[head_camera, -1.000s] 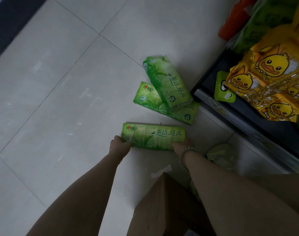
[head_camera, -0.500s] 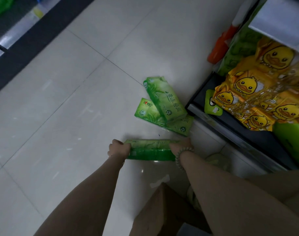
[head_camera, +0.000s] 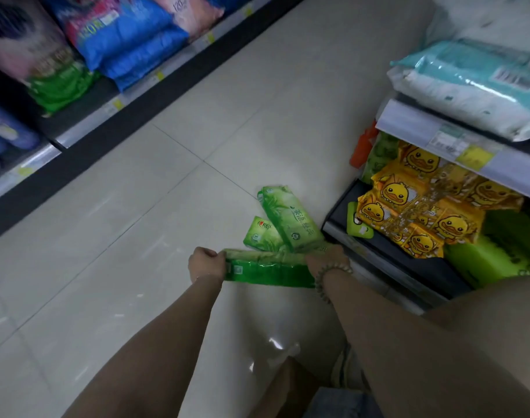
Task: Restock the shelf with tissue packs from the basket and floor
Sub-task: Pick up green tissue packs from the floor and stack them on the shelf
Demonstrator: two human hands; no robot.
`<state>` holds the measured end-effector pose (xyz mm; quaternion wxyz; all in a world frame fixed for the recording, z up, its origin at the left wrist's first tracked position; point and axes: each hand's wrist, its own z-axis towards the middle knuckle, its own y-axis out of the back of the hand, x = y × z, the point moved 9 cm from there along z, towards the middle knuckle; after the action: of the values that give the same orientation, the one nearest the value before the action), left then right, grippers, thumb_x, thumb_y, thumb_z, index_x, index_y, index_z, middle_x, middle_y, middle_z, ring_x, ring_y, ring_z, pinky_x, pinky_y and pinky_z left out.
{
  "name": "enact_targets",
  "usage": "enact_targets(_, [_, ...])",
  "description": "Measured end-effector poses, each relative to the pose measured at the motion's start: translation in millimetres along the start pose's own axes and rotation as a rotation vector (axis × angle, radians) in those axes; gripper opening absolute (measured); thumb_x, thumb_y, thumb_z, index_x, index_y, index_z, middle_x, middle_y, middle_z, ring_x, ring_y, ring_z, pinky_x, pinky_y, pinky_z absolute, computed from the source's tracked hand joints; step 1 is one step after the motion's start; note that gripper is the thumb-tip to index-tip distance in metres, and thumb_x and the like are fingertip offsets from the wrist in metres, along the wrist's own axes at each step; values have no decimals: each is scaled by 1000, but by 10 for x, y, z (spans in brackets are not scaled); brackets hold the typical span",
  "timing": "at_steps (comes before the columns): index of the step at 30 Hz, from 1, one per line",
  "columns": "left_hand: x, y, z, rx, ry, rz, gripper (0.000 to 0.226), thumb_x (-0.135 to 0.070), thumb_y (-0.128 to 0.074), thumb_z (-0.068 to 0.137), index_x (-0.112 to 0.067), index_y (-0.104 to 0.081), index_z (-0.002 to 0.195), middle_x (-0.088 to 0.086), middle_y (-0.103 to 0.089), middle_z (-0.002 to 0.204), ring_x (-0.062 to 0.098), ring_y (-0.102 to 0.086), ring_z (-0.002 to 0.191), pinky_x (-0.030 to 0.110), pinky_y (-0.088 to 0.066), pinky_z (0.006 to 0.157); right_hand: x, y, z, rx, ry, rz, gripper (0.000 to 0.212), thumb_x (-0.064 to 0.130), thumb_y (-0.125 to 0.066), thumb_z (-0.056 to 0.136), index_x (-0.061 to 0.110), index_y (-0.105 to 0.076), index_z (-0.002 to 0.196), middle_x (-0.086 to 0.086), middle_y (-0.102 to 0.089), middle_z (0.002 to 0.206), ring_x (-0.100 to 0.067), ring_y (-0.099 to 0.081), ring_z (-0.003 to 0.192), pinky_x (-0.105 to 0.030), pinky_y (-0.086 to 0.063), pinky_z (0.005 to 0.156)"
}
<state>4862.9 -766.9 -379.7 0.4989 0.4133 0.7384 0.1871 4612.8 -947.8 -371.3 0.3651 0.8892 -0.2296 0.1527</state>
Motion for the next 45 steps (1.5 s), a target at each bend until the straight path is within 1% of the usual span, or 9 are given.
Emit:
enact_targets(8, [-596, 443, -156, -81, -89, -94, 12, -7, -62, 79, -13, -51, 78, 13, -61, 99, 31, -58, 85, 36, -53, 76, 344, 393, -485, -80, 102, 69, 51, 30, -64, 79, 8, -46, 122, -15, -54, 117, -30, -54, 101, -33, -51, 75])
enact_targets(14, [-1096, 879, -343, -190, -154, -260, 8, -5, -63, 77, -8, -56, 79, 16, -64, 96, 33, -62, 88, 34, -52, 77, 774, 656, -885, -211, 364, -179, 77, 34, -75, 69, 29, -37, 136, -12, -35, 127, -30, -31, 123, -35, -38, 98])
enact_targets(24, [-1924, 1797, -844, -390, -280, -691, 31, -8, -67, 76, -20, -42, 63, 0, -50, 75, 20, -52, 73, 24, -41, 68, 1502, 1268, -1699, -655, 752, -298, 65, 8, -57, 77, 27, -37, 136, -13, -32, 123, -30, -30, 114, -36, -35, 95])
enact_targets(28, [-2214, 2052, -918, -440, -395, -718, 28, -13, -67, 74, -24, -43, 64, 15, -60, 104, 28, -59, 89, 26, -43, 85, 1667, 1521, -1943, -767, 844, -192, 61, 9, -57, 78, 28, -42, 134, -13, -33, 124, -29, -30, 115, -35, -35, 93])
enact_targets(31, [-2423, 2167, -1071, -466, -524, -688, 12, -8, -62, 79, -17, -55, 78, 18, -53, 113, 30, -56, 100, 28, -39, 95, 1785, 1753, -2132, -843, 939, -117, 59, 7, -60, 75, 24, -50, 130, -17, -38, 118, -33, -35, 114, -40, -38, 92])
enact_targets(34, [-2652, 2204, -1315, -416, -712, -641, 23, -5, -58, 81, -11, -64, 103, 15, -45, 118, 30, -51, 107, 35, -38, 102, 1854, 2012, -2239, -904, 1004, -39, 56, 2, -61, 71, 19, -56, 124, -19, -41, 115, -37, -38, 110, -45, -38, 96])
enact_targets(39, [-2939, 2189, -1798, -377, -1006, -471, 42, 7, -60, 74, -9, -64, 113, 21, -33, 126, 32, -36, 121, 11, -25, 101, 1896, 2444, -2439, -993, 1071, 69, 57, -2, -61, 68, 17, -59, 121, -20, -41, 117, -35, -37, 109, -45, -39, 95])
enact_targets(43, [-3126, 2134, -2061, -378, -1160, -369, 61, 6, -66, 66, -12, -56, 123, 20, -23, 137, 34, -26, 127, 43, -29, 111, 1894, 2735, -2580, -1028, 1109, 115, 58, -4, -59, 69, 18, -58, 121, -22, -40, 121, -36, -36, 113, -45, -41, 94])
enact_targets(45, [-3201, 2149, -2156, -387, -1195, -358, 64, 2, -71, 67, -14, -53, 126, 17, -21, 141, 31, -23, 128, 45, -26, 112, 1883, 2867, -2672, -1060, 1121, 128, 58, -5, -59, 69, 19, -58, 121, -22, -40, 122, -36, -37, 113, -46, -42, 93])
